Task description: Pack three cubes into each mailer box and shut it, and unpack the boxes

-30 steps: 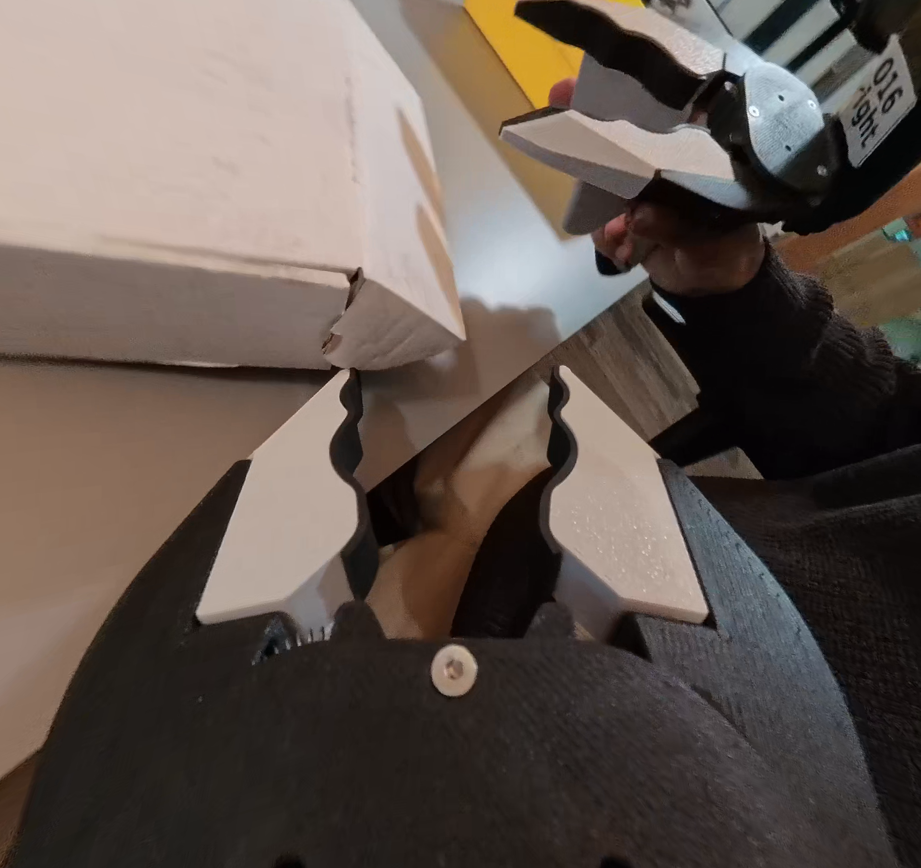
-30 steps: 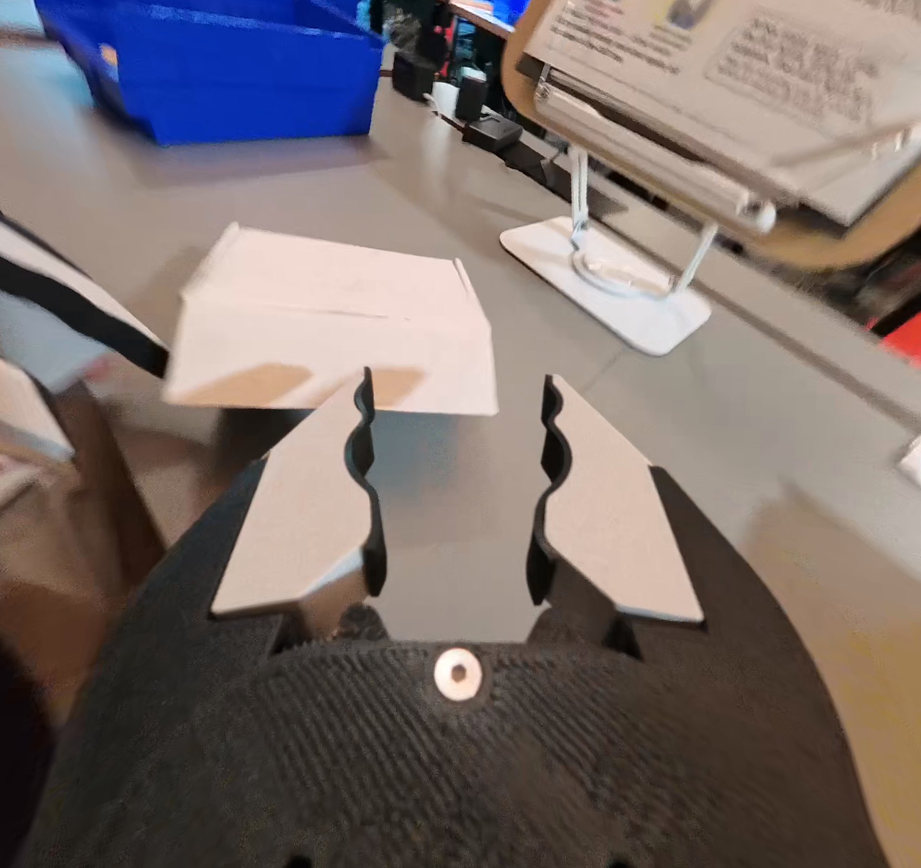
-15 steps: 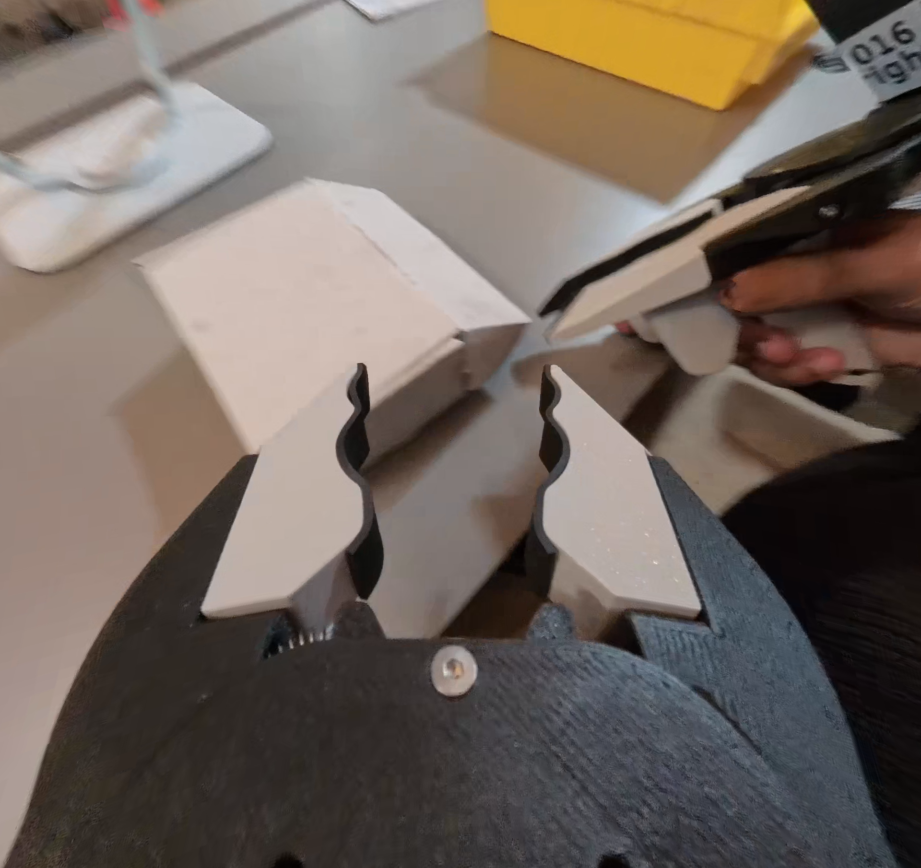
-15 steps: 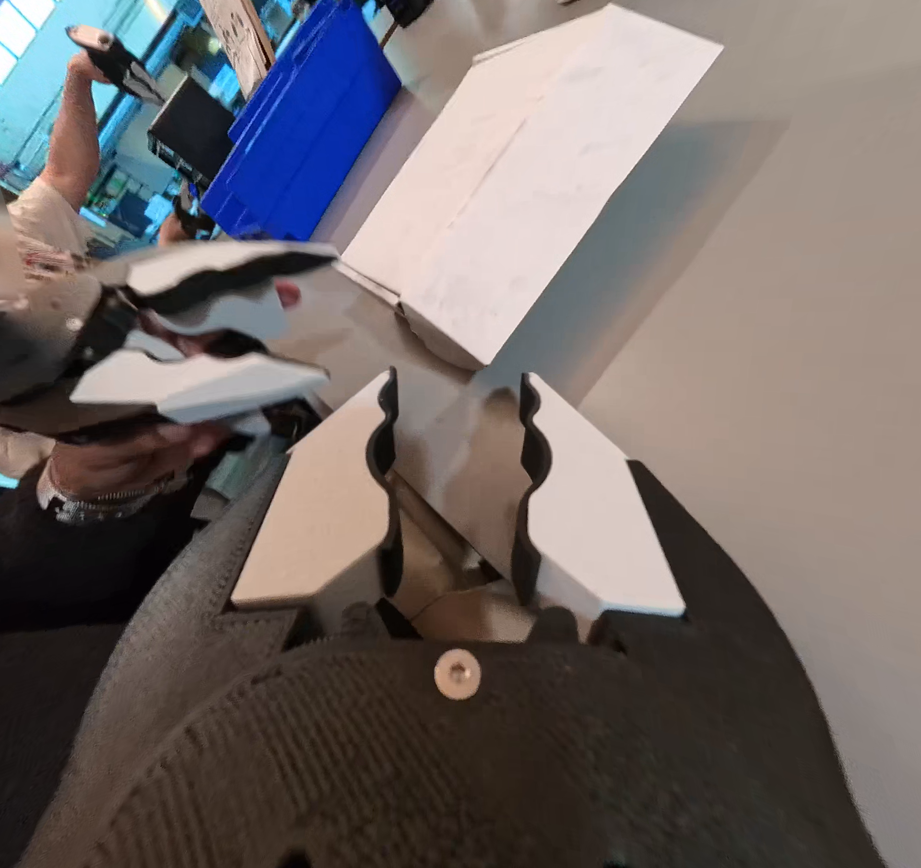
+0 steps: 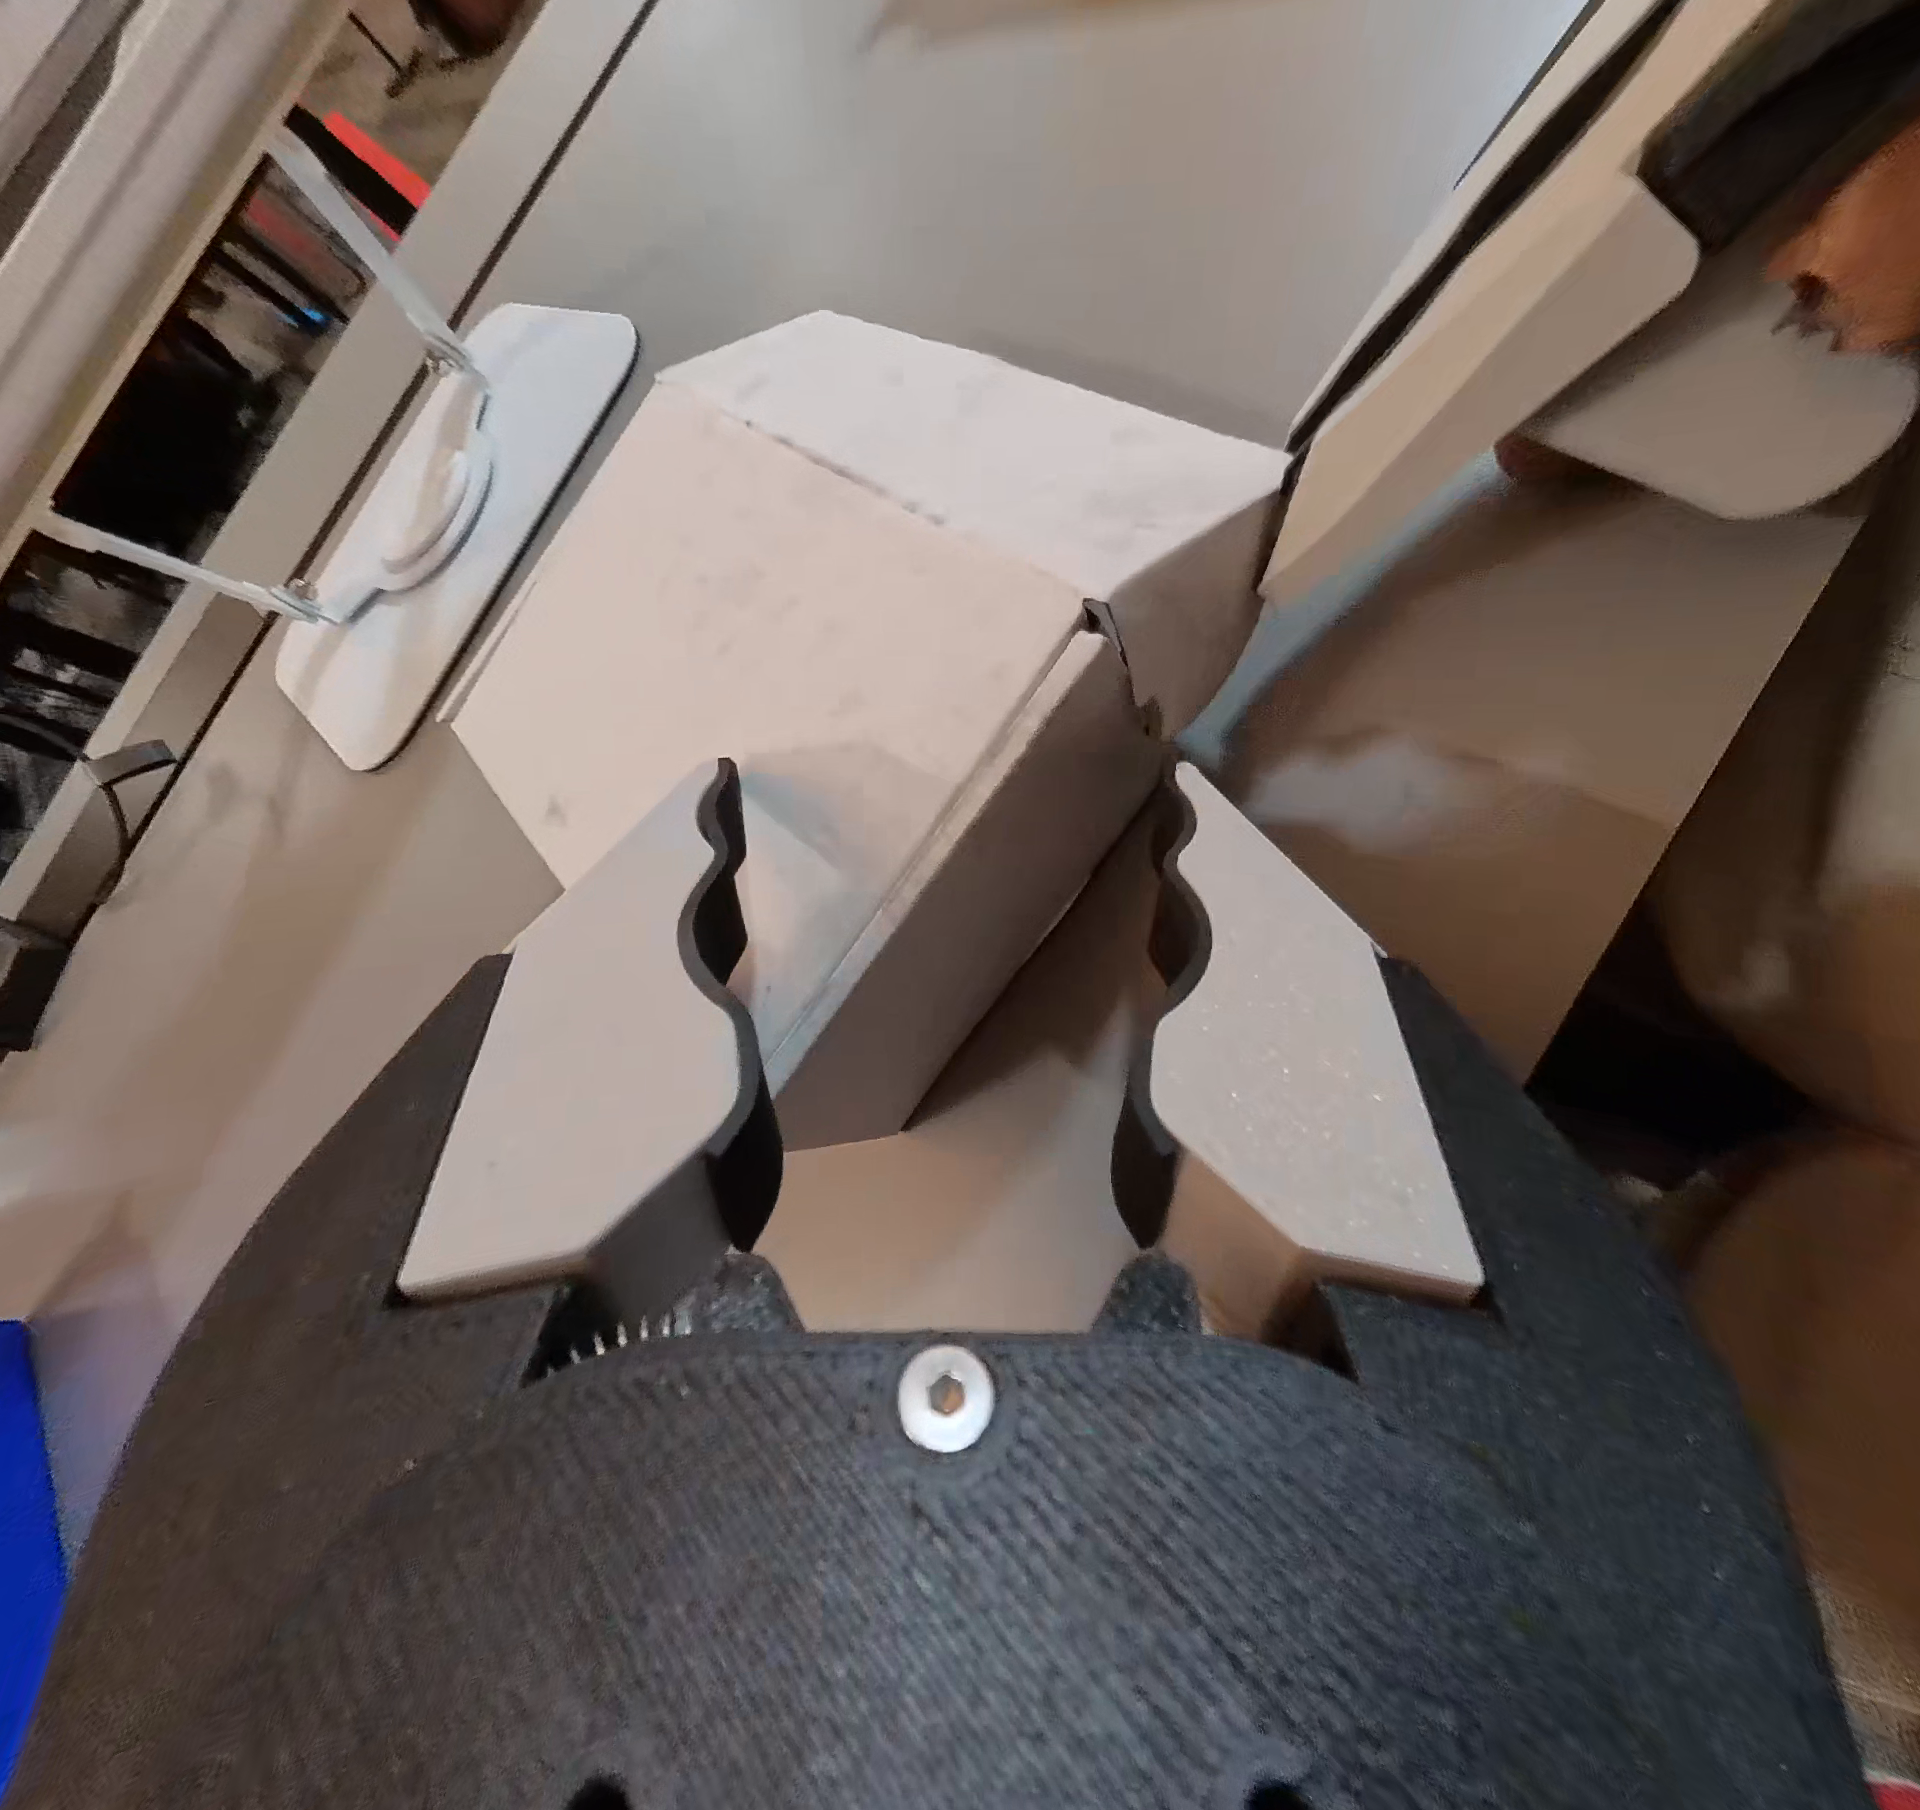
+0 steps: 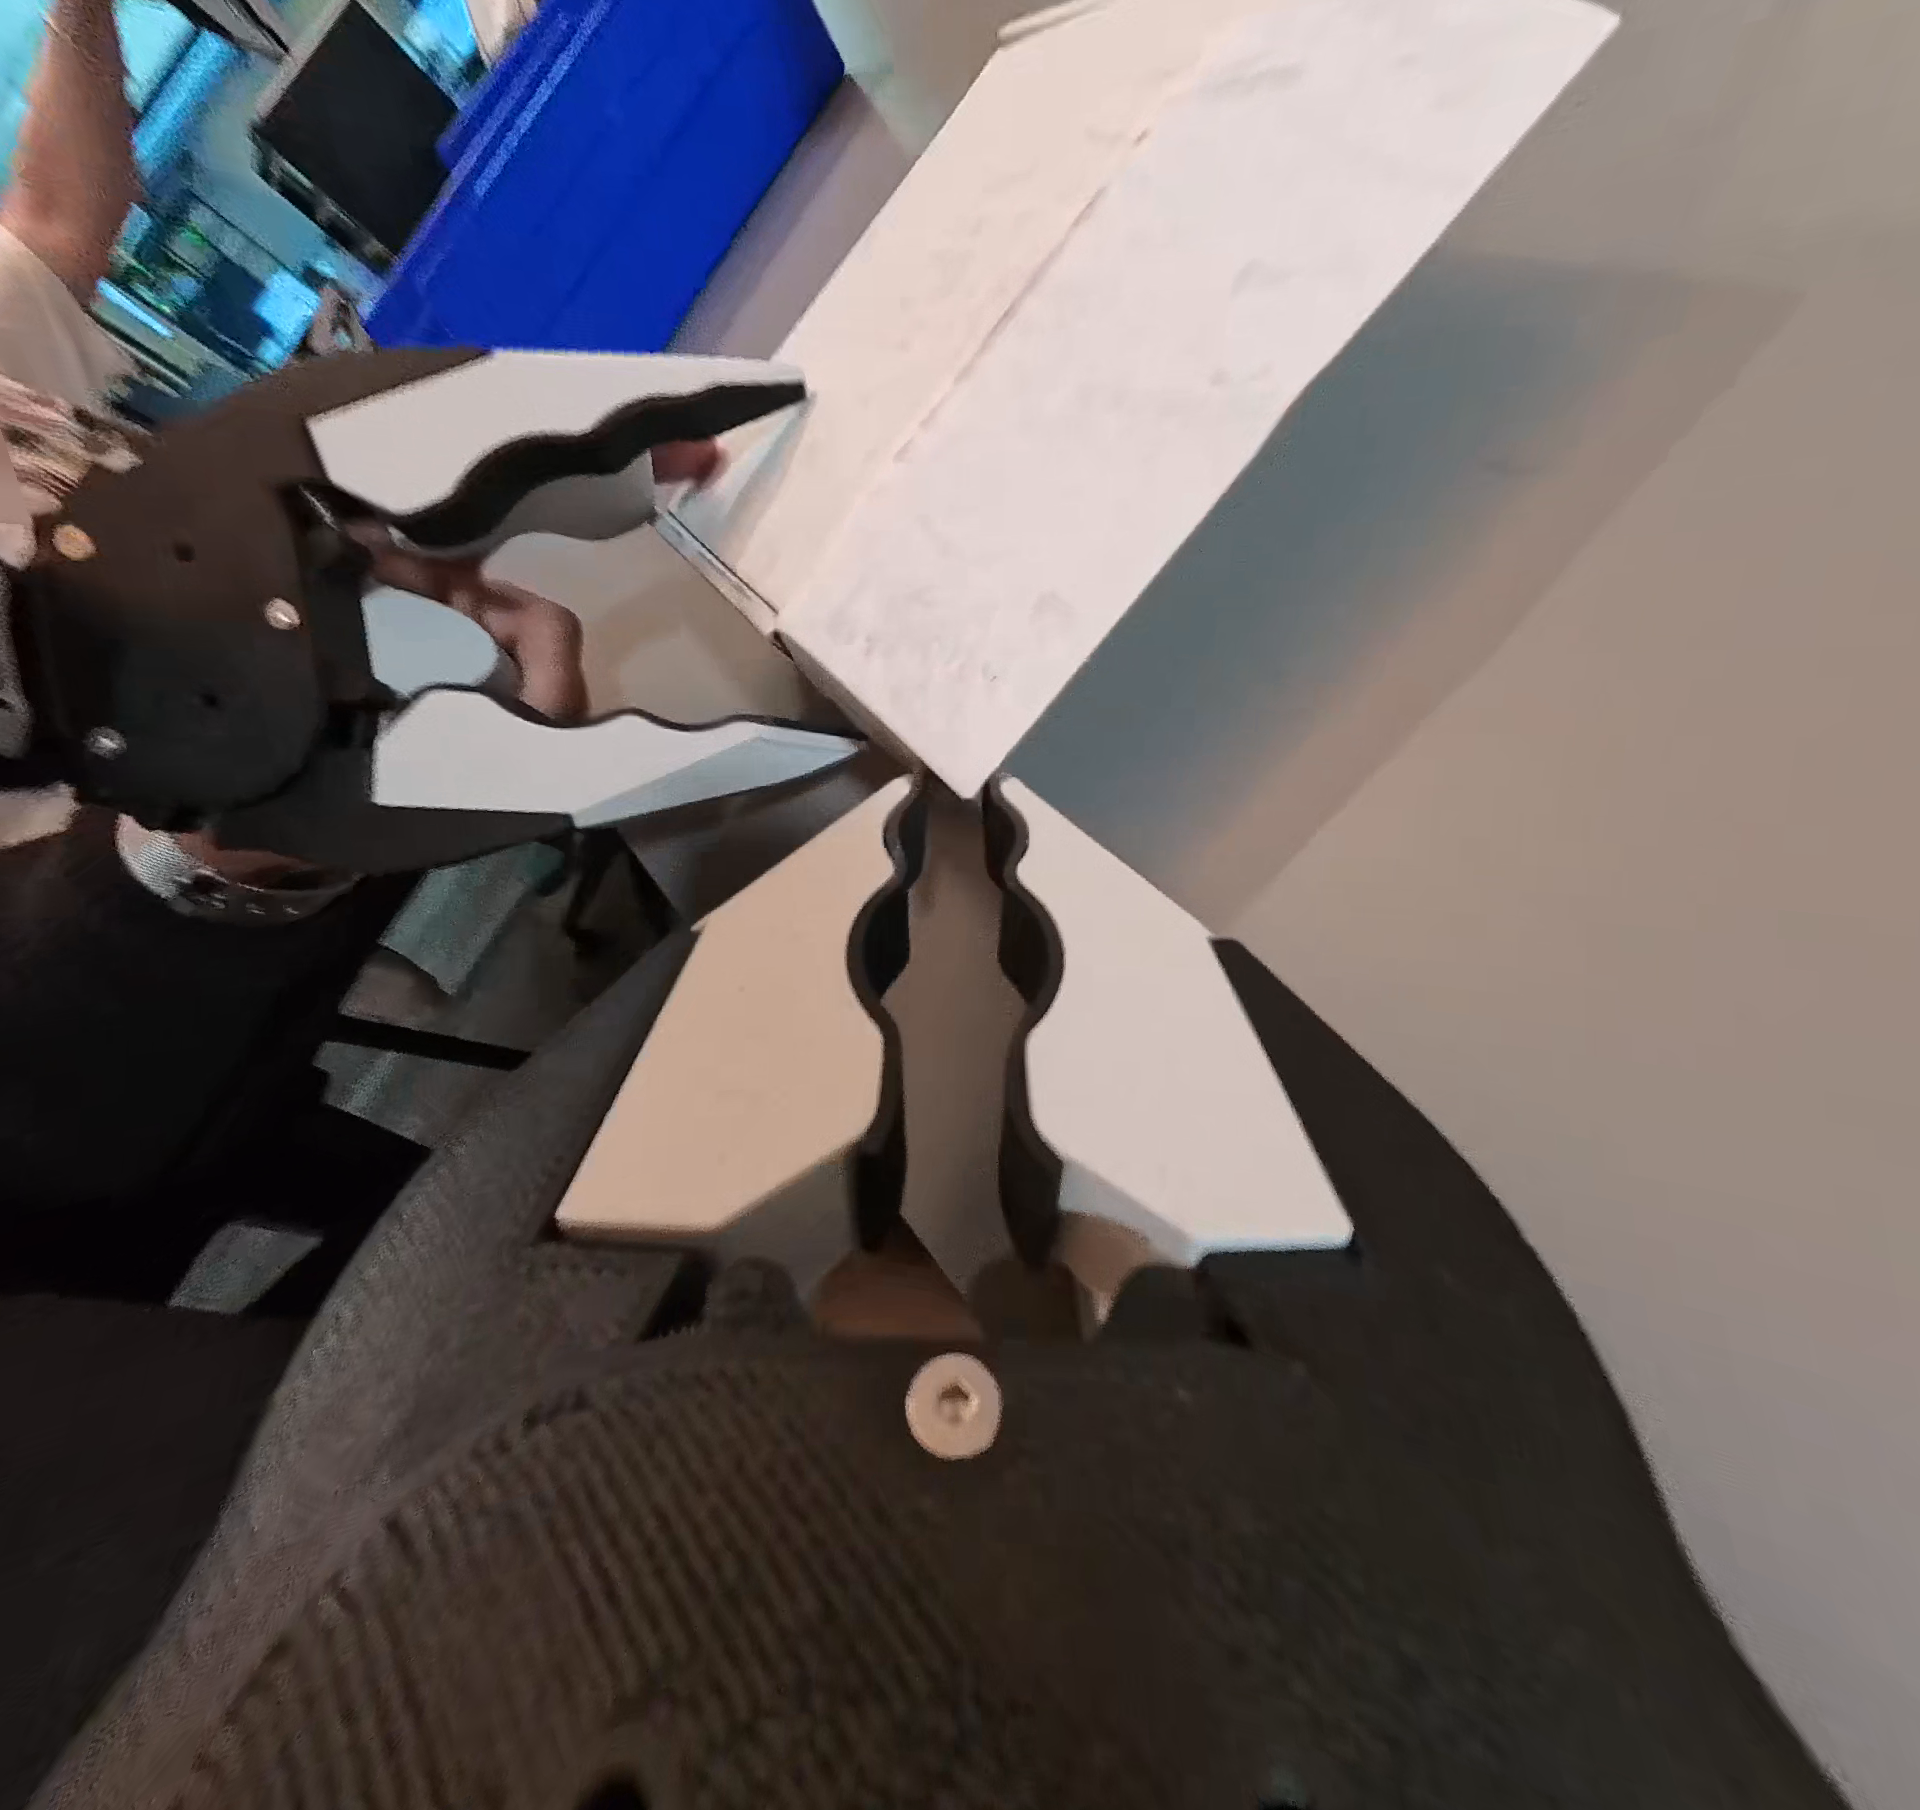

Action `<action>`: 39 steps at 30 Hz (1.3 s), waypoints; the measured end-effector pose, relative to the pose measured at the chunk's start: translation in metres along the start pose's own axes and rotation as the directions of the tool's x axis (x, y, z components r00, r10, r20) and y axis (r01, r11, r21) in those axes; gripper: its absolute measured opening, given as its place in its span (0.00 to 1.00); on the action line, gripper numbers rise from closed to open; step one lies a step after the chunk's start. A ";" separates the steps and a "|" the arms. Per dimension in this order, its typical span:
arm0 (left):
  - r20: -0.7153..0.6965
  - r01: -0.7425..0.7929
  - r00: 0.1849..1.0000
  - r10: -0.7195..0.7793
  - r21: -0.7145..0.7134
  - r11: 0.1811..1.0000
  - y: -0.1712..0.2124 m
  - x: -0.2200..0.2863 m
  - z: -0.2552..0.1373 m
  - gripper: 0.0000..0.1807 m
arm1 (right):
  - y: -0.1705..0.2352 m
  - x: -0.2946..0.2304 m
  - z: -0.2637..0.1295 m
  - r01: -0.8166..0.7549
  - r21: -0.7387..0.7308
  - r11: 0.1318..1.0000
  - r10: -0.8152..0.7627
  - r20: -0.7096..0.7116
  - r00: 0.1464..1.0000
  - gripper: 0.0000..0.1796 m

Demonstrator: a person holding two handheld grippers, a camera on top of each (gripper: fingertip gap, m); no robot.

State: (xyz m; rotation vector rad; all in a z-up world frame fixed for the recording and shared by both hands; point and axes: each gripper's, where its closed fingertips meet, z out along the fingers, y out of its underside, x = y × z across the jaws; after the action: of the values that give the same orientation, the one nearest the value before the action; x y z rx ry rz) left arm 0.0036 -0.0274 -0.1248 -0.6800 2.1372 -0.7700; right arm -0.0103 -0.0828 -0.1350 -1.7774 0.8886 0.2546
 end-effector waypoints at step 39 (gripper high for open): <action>0.067 -0.063 0.996 0.064 -0.017 0.998 0.003 -0.004 0.003 0.39 | -0.039 0.005 -0.029 0.322 0.086 0.943 -0.310 -0.132 0.942 0.23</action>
State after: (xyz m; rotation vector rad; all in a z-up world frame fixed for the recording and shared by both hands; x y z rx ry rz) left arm 0.0074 -0.0235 -0.1271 -0.6342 2.0946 -0.6877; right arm 0.0122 -0.1051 -0.0982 -1.8177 0.6696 -0.1050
